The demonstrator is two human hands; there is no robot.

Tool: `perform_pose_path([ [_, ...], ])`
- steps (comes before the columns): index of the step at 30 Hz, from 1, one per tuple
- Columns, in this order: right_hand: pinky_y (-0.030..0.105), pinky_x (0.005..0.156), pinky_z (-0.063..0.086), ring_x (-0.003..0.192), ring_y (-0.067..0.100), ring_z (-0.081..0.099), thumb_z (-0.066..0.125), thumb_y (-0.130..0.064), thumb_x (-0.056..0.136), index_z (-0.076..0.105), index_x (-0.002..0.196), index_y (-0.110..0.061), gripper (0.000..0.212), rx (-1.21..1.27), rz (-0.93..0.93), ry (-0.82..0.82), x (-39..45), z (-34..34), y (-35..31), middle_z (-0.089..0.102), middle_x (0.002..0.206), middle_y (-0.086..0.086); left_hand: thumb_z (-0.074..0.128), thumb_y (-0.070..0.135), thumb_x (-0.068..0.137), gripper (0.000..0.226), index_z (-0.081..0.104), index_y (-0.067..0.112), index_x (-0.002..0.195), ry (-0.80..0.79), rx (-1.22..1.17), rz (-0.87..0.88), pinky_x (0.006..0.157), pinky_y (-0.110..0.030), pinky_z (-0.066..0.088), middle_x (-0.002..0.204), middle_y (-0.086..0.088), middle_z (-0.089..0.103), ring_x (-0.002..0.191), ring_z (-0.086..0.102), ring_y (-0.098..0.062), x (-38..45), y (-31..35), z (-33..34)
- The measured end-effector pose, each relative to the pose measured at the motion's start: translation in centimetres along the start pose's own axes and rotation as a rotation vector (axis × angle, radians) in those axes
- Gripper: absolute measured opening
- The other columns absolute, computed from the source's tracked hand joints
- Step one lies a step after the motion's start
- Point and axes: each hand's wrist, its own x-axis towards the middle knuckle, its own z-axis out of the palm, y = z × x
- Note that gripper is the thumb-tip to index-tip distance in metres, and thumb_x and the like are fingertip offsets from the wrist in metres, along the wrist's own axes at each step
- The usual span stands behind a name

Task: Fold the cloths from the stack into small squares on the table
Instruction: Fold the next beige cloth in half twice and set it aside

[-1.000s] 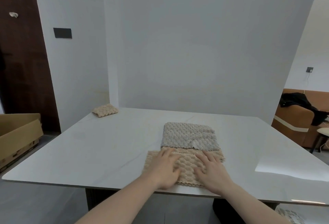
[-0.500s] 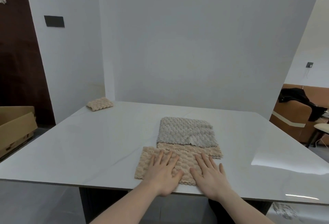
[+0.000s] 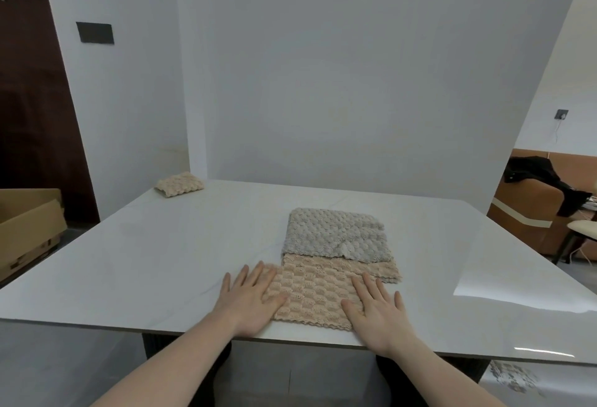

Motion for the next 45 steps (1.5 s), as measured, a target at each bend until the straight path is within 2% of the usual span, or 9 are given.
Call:
perform_pose_path([
  [4, 0.050, 0.127, -0.005, 0.158, 0.016, -0.007, 0.018, -0.069, 0.096, 0.004, 0.162, -0.038, 0.074, 0.005, 0.005, 0.005, 0.0, 0.0, 0.0, -0.005, 0.170, -0.012, 0.002, 0.088, 0.080, 0.093, 0.002, 0.041, 0.160, 0.028, -0.021, -0.026, 0.125, -0.049, -0.010, 0.169, 0.014, -0.004, 0.156, -0.008, -0.017, -0.3, -2.3, -0.3],
  [11, 0.045, 0.128, -0.002, 0.157, 0.012, 0.002, 0.024, -0.069, 0.096, 0.009, 0.163, -0.025, 0.082, 0.052, 0.046, 0.072, -0.3, 0.1, -0.2, 0.000, 0.171, -0.009, 0.019, 0.045, 0.105, 0.058, 0.017, 0.029, 0.162, 0.166, -0.119, -0.070, 0.127, -0.045, -0.002, 0.170, 0.008, 0.008, 0.157, 0.001, -0.015, -0.1, -2.7, 0.5],
  [21, 0.042, 0.119, 0.027, 0.145, 0.027, 0.035, 0.049, -0.053, 0.091, 0.033, 0.156, -0.024, 0.073, 0.280, 0.359, 0.170, 0.3, -1.7, -0.9, 0.045, 0.155, 0.002, 0.022, 0.037, 0.104, 0.057, 0.024, 0.029, 0.160, 0.185, -0.180, -0.064, 0.127, -0.044, -0.002, 0.169, 0.007, 0.014, 0.156, 0.004, -0.015, -0.2, -2.8, 0.3],
  [23, 0.040, 0.114, 0.035, 0.138, 0.028, 0.046, 0.061, -0.049, 0.080, 0.051, 0.145, -0.031, 0.068, 0.289, 0.424, 0.065, 1.0, -2.7, -0.8, 0.061, 0.139, 0.002, 0.023, 0.037, 0.103, 0.057, 0.025, 0.029, 0.160, 0.189, -0.182, -0.063, 0.127, -0.044, -0.001, 0.169, 0.007, 0.015, 0.156, 0.005, -0.016, -0.3, -2.7, 0.1],
  [26, 0.036, 0.088, 0.058, 0.093, 0.022, 0.071, 0.074, -0.030, 0.069, 0.076, 0.103, -0.019, 0.036, 0.483, 0.428, 0.007, 1.7, -4.7, -0.5, 0.077, 0.089, 0.000, 0.025, 0.037, 0.103, 0.057, 0.026, 0.029, 0.159, 0.190, -0.187, -0.059, 0.127, -0.043, 0.000, 0.168, 0.007, 0.017, 0.156, 0.006, -0.016, -0.5, -2.6, 0.0],
  [30, 0.025, 0.058, 0.053, 0.071, 0.017, 0.070, 0.076, -0.011, 0.083, 0.072, 0.111, -0.012, 0.028, 0.720, 0.406, 0.013, 2.0, -6.8, -1.0, 0.075, 0.089, 0.004, 0.024, 0.037, 0.103, 0.057, 0.026, 0.030, 0.159, 0.191, -0.184, -0.054, 0.127, -0.044, 0.000, 0.169, 0.007, 0.016, 0.156, 0.006, -0.016, -0.4, -2.8, 0.2],
  [34, 0.042, 0.084, 0.061, 0.094, 0.029, 0.073, 0.084, -0.011, 0.074, 0.049, 0.142, -0.018, 0.077, 0.875, 0.371, 0.064, 2.9, -7.8, -2.1, 0.070, 0.112, 0.013, 0.022, 0.038, 0.103, 0.056, 0.028, 0.031, 0.158, 0.202, -0.193, -0.047, 0.127, -0.044, 0.000, 0.168, 0.007, 0.018, 0.156, 0.007, -0.016, -0.3, -3.0, 0.5],
  [38, 0.048, 0.091, 0.060, 0.100, 0.030, 0.071, 0.081, -0.018, 0.072, 0.037, 0.148, -0.019, 0.088, 0.983, 0.304, 0.106, 3.3, -8.4, -4.6, 0.064, 0.120, 0.012, 0.022, 0.038, 0.104, 0.055, 0.029, 0.031, 0.158, 0.205, -0.204, -0.049, 0.127, -0.044, 0.000, 0.168, 0.007, 0.018, 0.156, 0.007, -0.016, -0.2, -3.1, 0.4],
  [45, 0.035, 0.068, 0.058, 0.084, 0.022, 0.071, 0.075, -0.008, 0.082, 0.036, 0.146, -0.020, 0.076, 1.056, 0.199, 0.037, 3.4, -8.0, -9.1, 0.065, 0.123, 0.011, 0.023, 0.040, 0.105, 0.054, 0.030, 0.032, 0.157, 0.214, -0.216, -0.046, 0.127, -0.043, -0.001, 0.168, 0.008, 0.019, 0.156, 0.007, -0.016, -0.2, -3.1, 0.4],
])
